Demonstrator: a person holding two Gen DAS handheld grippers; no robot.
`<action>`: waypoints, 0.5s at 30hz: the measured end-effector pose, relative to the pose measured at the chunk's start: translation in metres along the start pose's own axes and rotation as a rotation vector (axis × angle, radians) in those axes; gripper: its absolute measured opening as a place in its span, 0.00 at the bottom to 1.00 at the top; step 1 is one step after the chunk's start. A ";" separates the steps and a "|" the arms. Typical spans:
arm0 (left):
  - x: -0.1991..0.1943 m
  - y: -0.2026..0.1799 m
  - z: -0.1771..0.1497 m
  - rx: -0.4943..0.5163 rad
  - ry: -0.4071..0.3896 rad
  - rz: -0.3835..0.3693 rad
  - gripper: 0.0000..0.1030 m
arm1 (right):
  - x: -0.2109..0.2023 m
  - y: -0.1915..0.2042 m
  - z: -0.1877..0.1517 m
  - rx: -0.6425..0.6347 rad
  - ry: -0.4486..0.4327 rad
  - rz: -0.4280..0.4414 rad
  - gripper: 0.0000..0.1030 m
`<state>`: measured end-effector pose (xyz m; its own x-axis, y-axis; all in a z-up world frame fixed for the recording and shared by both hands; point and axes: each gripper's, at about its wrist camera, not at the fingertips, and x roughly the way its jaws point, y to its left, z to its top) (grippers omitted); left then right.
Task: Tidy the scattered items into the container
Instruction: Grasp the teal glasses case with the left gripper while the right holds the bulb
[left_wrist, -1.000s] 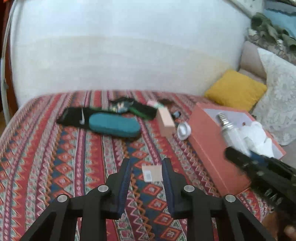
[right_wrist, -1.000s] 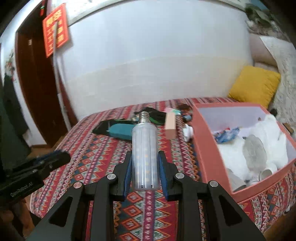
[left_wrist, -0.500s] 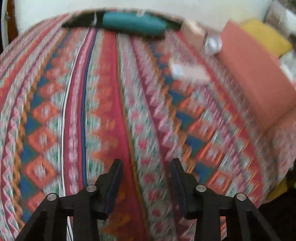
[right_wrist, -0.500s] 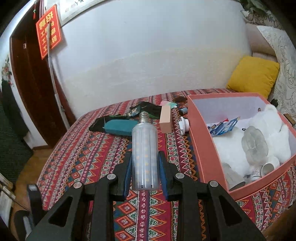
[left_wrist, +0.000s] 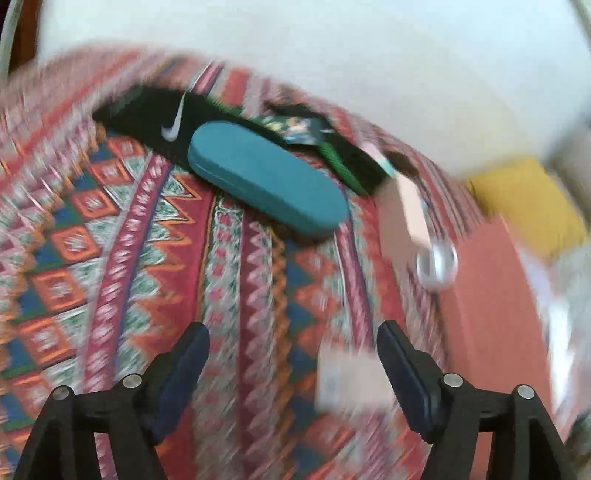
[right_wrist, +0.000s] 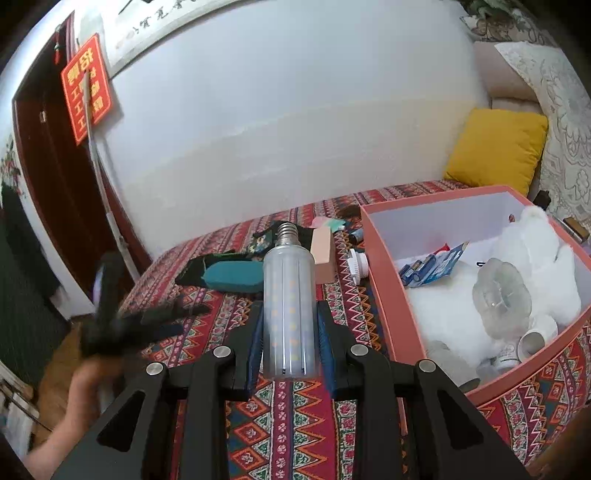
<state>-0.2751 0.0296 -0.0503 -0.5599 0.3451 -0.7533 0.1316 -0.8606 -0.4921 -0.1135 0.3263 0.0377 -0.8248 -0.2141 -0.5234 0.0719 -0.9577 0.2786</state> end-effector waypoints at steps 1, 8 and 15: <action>0.015 0.000 0.020 -0.068 0.029 0.004 0.76 | 0.003 -0.003 0.001 0.006 0.003 -0.002 0.28; 0.107 0.008 0.088 -0.272 0.134 0.103 0.77 | 0.036 -0.022 0.002 0.016 0.050 -0.037 0.28; 0.147 0.025 0.104 -0.379 0.069 0.008 0.84 | 0.055 -0.022 -0.005 -0.021 0.096 -0.022 0.28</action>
<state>-0.4392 0.0197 -0.1280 -0.5029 0.3747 -0.7789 0.4356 -0.6685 -0.6028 -0.1579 0.3349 -0.0009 -0.7688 -0.2094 -0.6043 0.0669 -0.9660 0.2497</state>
